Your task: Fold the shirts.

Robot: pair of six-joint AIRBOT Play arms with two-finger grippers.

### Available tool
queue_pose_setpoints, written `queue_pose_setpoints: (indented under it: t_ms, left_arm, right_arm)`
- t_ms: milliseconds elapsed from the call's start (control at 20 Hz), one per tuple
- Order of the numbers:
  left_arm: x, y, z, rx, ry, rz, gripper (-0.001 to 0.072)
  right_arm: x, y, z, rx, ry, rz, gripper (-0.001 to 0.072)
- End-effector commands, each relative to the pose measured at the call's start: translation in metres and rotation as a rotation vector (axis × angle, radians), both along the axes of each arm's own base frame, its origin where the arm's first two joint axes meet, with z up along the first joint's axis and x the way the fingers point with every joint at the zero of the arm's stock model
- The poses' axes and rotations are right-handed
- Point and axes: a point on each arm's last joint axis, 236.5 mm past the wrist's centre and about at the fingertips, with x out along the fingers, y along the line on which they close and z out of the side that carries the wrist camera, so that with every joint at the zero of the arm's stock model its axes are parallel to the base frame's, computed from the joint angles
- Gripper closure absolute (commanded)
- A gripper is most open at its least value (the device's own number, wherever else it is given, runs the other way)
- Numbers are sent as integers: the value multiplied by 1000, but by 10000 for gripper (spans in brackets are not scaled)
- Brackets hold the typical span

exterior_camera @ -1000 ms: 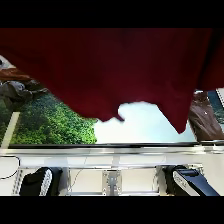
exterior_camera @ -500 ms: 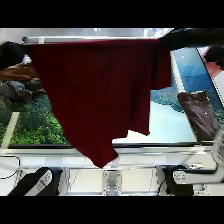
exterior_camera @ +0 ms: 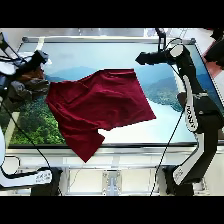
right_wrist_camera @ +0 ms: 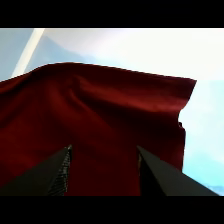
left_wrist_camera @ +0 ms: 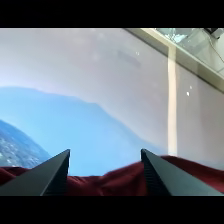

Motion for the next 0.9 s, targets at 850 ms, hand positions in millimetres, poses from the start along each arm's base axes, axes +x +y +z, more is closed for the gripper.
queue_pose_setpoints:
  t_ms: [850]
  left_arm:
    - [-347, -85, -262, -430, 940, -198, 241]
  right_arm:
    - [-171, -130, -2, 30, 446, 1, 271]
